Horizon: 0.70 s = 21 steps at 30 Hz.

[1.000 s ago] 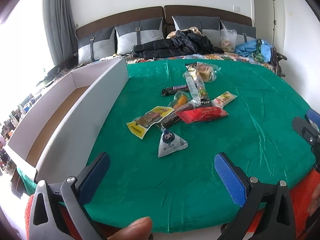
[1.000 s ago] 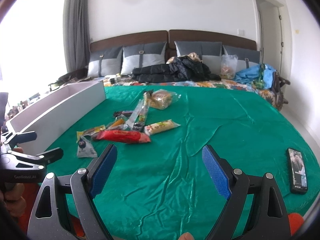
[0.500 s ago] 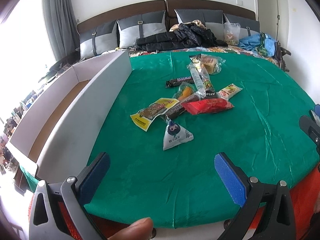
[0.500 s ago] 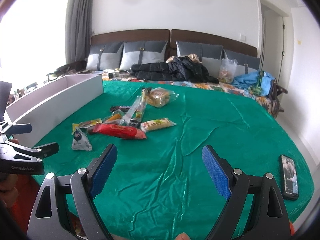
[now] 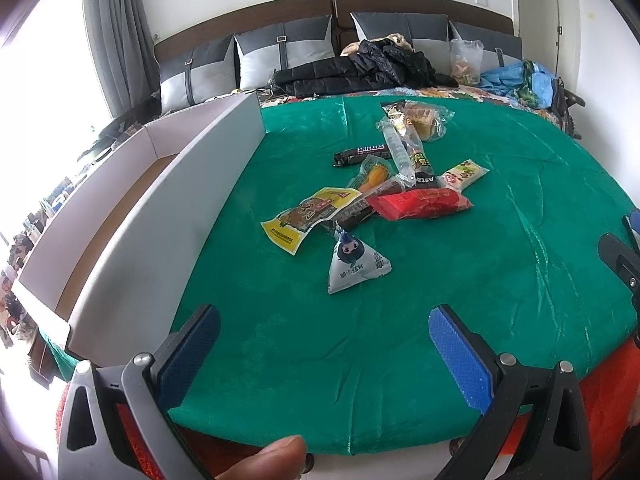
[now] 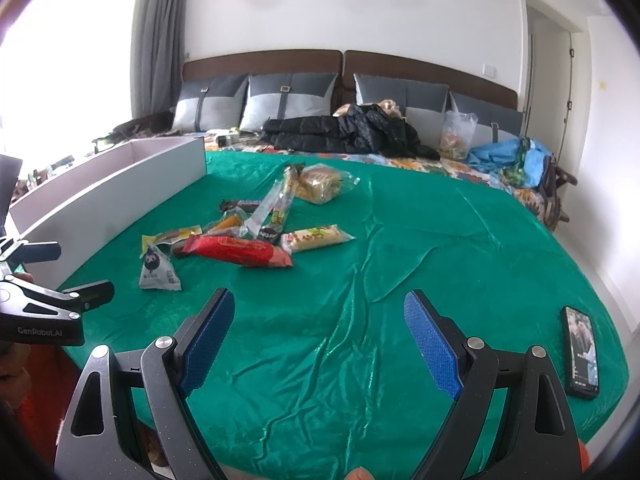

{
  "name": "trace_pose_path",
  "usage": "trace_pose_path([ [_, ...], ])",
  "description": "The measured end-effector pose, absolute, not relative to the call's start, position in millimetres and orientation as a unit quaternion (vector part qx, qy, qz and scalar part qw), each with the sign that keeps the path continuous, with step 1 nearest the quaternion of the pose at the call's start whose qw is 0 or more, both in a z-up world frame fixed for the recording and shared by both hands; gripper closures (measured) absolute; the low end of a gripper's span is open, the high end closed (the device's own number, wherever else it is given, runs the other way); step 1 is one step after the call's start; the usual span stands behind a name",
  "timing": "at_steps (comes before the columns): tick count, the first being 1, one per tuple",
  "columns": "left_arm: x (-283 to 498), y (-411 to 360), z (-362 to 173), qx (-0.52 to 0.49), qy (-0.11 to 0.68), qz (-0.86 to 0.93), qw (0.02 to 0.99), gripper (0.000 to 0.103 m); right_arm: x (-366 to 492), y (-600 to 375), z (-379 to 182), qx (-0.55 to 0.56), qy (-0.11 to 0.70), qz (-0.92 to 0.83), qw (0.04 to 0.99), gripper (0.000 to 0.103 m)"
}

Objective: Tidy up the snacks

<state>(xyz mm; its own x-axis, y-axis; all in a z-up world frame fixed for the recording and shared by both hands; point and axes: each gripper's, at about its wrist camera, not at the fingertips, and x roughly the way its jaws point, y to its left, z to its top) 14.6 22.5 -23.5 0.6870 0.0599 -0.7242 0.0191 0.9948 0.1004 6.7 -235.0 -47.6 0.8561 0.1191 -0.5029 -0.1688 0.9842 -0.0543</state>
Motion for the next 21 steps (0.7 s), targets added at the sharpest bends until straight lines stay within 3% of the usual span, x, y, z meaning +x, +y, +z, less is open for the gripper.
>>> trace_pose_path([
  [21, 18.7, 25.7, -34.0, 0.04, 0.416, 0.007, 0.908, 0.0, 12.1, -235.3, -57.8, -0.037, 0.277, 0.072, 0.957, 0.014],
])
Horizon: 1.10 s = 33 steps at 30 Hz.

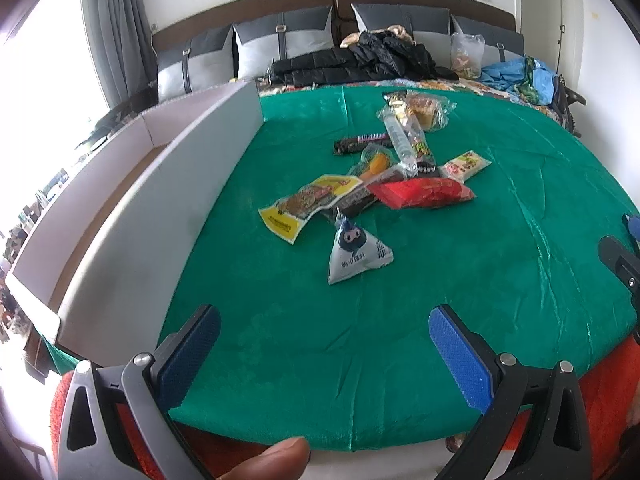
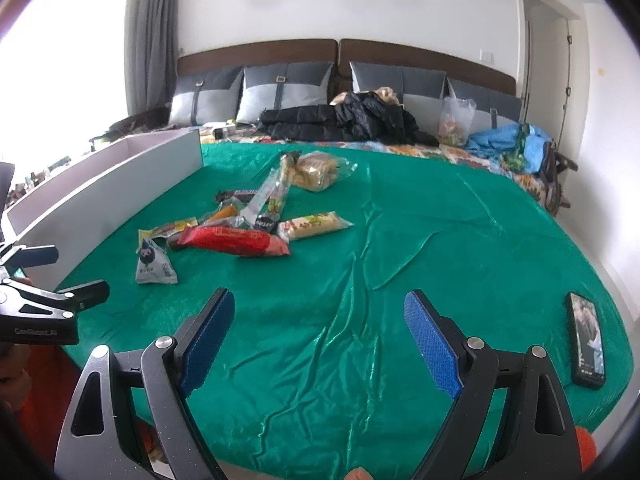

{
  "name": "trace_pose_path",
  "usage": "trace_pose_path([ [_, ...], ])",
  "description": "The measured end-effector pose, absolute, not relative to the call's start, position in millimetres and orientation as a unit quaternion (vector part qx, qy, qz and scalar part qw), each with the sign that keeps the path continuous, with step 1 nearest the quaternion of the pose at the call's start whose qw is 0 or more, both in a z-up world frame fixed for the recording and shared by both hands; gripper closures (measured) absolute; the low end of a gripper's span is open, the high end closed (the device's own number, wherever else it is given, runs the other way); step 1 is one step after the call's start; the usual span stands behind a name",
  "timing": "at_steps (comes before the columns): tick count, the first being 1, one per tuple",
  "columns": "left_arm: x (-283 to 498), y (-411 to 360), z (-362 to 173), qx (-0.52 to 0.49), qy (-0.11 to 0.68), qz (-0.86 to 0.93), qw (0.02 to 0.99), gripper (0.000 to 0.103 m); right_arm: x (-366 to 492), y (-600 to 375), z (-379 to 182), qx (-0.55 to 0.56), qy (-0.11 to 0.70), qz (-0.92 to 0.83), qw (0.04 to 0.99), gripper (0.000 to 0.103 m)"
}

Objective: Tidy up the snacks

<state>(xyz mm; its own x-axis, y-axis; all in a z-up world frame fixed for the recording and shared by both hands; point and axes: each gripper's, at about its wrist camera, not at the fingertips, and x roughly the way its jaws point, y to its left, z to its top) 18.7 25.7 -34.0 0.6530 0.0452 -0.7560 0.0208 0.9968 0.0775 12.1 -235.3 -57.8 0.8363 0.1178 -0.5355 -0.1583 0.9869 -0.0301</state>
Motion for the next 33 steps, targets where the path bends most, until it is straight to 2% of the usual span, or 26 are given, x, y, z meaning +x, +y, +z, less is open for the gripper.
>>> trace_pose_path([
  [24, 36.7, 31.7, -71.5, 0.024, 0.484, -0.021, 0.874, 0.0, 20.8, -235.8, -70.5, -0.034, 0.309, 0.078, 0.947, 0.014],
  [33, 54.3, 34.1, -94.4, 0.024, 0.512, -0.015, 0.858, 0.0, 33.0, -242.6, -92.3, -0.018, 0.366, 0.077, 0.927, 0.014],
])
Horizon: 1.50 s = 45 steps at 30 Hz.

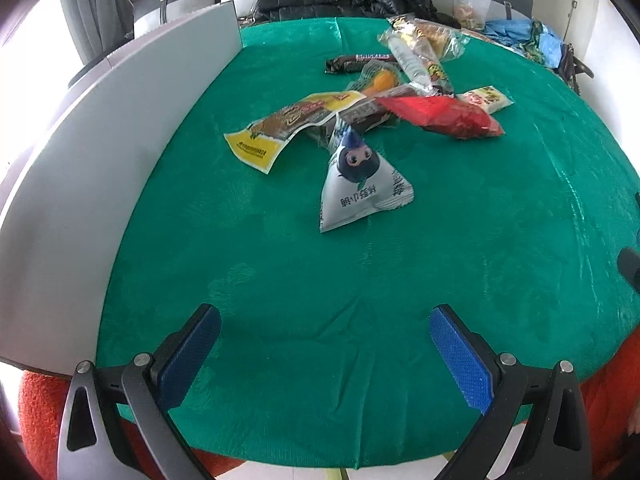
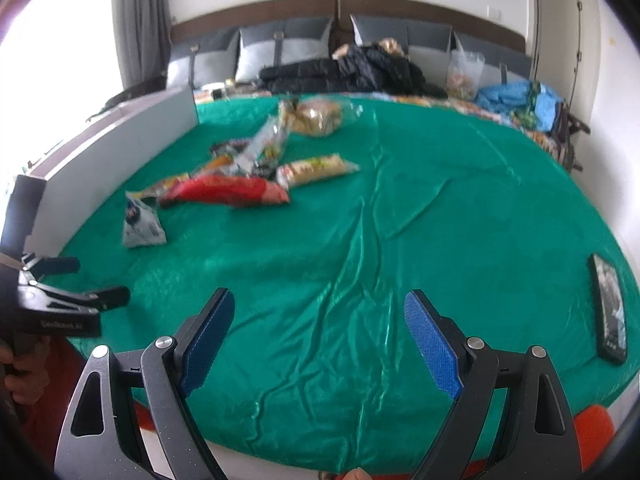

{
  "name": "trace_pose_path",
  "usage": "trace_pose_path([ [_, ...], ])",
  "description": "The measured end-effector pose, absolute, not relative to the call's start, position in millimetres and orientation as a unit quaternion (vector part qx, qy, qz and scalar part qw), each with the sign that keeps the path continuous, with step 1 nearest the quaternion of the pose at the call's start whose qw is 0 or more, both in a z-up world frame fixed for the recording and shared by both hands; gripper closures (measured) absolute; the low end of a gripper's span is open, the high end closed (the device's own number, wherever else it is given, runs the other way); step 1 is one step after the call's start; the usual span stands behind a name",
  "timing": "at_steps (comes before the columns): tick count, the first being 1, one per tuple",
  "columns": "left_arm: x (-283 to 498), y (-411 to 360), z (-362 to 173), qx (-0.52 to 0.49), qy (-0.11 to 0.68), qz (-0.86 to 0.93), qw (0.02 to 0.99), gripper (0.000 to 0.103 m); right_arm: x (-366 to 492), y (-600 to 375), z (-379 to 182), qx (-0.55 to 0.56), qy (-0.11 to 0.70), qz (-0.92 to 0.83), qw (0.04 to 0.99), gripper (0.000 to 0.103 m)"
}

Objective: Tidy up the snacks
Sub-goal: 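Reach the left tool to the white triangular snack pack and grasp it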

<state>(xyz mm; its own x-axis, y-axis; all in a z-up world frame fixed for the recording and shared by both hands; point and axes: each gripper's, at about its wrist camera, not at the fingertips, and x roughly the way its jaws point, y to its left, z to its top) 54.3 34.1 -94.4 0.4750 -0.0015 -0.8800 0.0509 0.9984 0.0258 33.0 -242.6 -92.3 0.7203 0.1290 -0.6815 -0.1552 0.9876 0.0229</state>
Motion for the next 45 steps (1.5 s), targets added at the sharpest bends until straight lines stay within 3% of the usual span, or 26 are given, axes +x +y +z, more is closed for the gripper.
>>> trace_pose_path([
  [10, 57.7, 37.0, -98.5, 0.011, 0.514, -0.026, 0.858, 0.0, 46.5, -248.6, -130.5, -0.02, 0.454, 0.05, 0.889, 0.014],
  [38, 53.5, 41.0, -95.8, 0.013, 0.518, -0.041, 0.854, 0.0, 46.8, -244.9, -131.4, -0.017, 0.445, 0.048, 0.894, 0.012],
  [45, 77.7, 62.3, -72.2, -0.076, 0.499, -0.076, 0.86, 0.001, 46.6, -244.5, -131.6, -0.017, 0.444, 0.048, 0.894, 0.012],
])
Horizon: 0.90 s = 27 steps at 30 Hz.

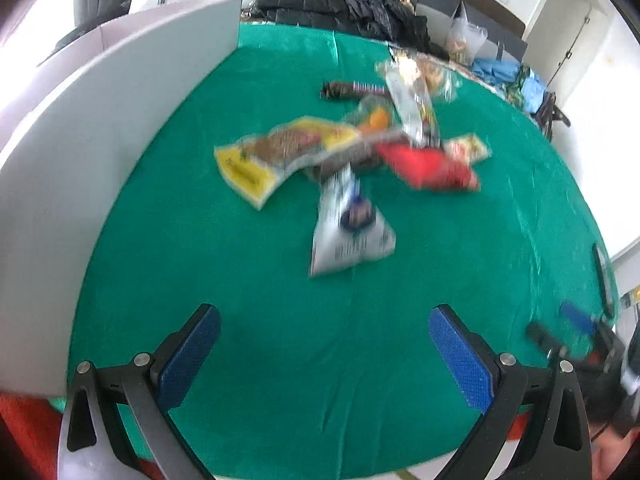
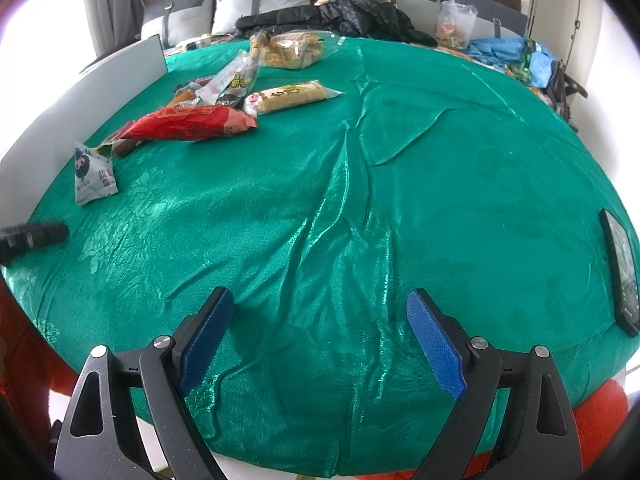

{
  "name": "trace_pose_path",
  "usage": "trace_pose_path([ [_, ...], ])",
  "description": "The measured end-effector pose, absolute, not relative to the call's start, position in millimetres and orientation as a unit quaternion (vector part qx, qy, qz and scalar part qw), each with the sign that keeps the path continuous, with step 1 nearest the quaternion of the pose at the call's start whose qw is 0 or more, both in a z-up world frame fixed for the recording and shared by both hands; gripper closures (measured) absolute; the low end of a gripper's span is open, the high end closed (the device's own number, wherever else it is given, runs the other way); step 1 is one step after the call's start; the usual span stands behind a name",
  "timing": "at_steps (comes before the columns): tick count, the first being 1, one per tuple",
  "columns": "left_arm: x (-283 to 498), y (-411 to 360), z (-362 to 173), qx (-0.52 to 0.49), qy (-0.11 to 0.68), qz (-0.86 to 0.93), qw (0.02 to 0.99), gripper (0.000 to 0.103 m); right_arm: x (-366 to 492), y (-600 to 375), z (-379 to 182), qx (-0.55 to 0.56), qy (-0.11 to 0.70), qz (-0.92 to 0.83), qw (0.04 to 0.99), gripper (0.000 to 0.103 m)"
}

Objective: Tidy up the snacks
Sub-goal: 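Reach the left tool to the white triangular snack pack and grasp it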

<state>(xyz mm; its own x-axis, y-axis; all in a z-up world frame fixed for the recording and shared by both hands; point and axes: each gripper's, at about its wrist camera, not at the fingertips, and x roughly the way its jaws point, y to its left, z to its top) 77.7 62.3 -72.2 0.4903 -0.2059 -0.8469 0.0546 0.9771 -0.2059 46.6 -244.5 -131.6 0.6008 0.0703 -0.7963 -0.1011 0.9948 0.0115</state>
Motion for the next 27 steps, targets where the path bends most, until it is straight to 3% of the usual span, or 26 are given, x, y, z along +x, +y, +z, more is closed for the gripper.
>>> trace_pose_path([
  [4, 107.2, 39.0, -68.6, -0.008, 0.494, -0.072, 0.866, 0.002, 46.1, -245.8, -131.0, -0.017, 0.444, 0.048, 0.895, 0.012],
  [7, 123.7, 27.9, -77.1, 0.01, 0.506, -0.068, 0.86, 0.023, 46.0, -245.8, -131.0, -0.017, 0.444, 0.048, 0.895, 0.012],
  [9, 131.1, 27.7, -83.4, -0.005, 0.518, -0.072, 0.852, 0.053, 46.1, -245.3, -130.9, -0.017, 0.444, 0.049, 0.895, 0.012],
  [14, 118.6, 38.3, -78.0, -0.006, 0.512, -0.096, 0.853, 0.065, 46.2, -245.3, -130.7, -0.017, 0.444, 0.049, 0.895, 0.012],
  [17, 111.4, 56.4, -75.3, -0.012, 0.52, -0.115, 0.847, 0.065, 46.2, -245.3, -130.4, -0.017, 0.443, 0.049, 0.895, 0.012],
  [19, 107.3, 68.5, -71.4, -0.031, 0.519, -0.121, 0.846, 0.056, 46.1, -245.3, -130.4, -0.017, 0.443, 0.048, 0.895, 0.012],
  [21, 106.1, 72.4, -67.3, -0.04, 0.511, -0.121, 0.85, 0.029, 46.5, -244.9, -130.0, -0.017, 0.442, 0.048, 0.895, 0.011],
  [22, 105.2, 70.9, -63.9, -0.04, 0.5, -0.122, 0.856, 0.024, 46.6, -245.4, -130.2, -0.017, 0.442, 0.048, 0.896, 0.011],
  [27, 115.6, 48.5, -68.7, 0.001, 0.498, -0.131, 0.857, 0.024, 46.1, -245.3, -130.3, -0.017, 0.442, 0.048, 0.896, 0.011],
])
